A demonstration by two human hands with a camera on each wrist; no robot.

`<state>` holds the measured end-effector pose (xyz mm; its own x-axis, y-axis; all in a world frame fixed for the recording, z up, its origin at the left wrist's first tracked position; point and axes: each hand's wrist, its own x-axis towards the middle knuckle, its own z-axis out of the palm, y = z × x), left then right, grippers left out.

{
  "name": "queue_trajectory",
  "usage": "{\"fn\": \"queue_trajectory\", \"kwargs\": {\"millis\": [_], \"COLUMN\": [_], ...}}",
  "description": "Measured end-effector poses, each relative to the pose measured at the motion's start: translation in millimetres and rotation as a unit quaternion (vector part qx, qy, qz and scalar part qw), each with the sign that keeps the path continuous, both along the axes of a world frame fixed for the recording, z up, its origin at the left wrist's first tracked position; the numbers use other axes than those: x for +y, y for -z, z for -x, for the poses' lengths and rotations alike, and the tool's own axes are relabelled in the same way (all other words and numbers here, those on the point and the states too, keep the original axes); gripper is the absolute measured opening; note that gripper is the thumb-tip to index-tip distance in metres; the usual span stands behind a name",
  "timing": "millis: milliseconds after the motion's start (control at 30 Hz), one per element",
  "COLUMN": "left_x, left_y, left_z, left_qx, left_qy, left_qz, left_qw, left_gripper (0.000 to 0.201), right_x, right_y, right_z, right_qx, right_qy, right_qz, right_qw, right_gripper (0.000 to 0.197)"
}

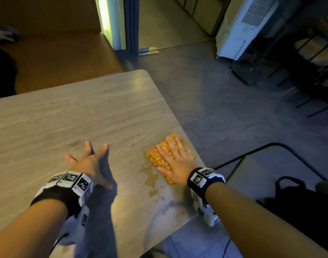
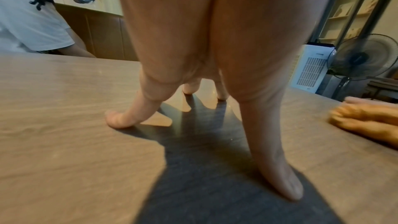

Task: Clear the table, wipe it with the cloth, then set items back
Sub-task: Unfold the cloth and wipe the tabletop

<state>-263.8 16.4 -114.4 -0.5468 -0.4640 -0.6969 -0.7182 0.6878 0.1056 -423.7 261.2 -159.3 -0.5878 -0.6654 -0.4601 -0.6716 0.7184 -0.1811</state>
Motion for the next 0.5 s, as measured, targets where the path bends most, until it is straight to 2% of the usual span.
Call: {"fn": "queue_trajectory", "kwargs": {"millis": [33, 100, 133, 233, 333, 400, 433, 500], "left_x": [1.3, 3.1, 4.0, 4.1, 3.9, 1.9, 0.2, -0.5], "left_y": [-2.3, -5.2, -5.9, -7.9, -5.9, -2.6, -1.0, 2.3], "left_z": [-0.5, -1.6, -1.3, -0.1, 0.0, 0.7, 1.2, -0.9], "left_qx": [-0.003, -0.006, -0.006, -0.007, -0.012, -0.009, -0.011, -0.014], "left_qy": [0.0, 0.0, 0.002, 0.008, 0.013, 0.016, 0.02, 0.02], "left_qz": [0.003, 0.007, 0.007, 0.014, 0.015, 0.015, 0.016, 0.014], "left_qw": [1.0, 1.0, 1.0, 1.0, 1.0, 1.0, 1.0, 1.0], "left_gripper": [0.134, 0.132, 0.132, 0.132, 0.135, 0.137, 0.139, 0.143], "right_x": [10.2, 22.9, 28.6, 46.5, 68.4, 77.9, 83.5, 93.0], "right_y": [0.3, -0.1, 1.5, -0.6, 2.8, 1.6, 3.6, 4.8], "right_z": [-2.9, -9.8, -17.1, -43.0, -56.1, -66.3, -70.0, -79.5], "right_qx": [-0.009, 0.012, 0.021, 0.027, 0.053, 0.053, 0.062, 0.06], "right_qy": [0.015, 0.126, 0.131, 0.028, 0.142, 0.103, 0.075, 0.157], "right_qz": [0.001, -0.005, -0.014, 0.001, 0.009, 0.032, 0.015, -0.008], "right_qw": [1.0, 0.992, 0.991, 0.999, 0.988, 0.993, 0.995, 0.986], "right_gripper": [0.072, 0.07, 0.07, 0.07, 0.072, 0.075, 0.076, 0.078]}}
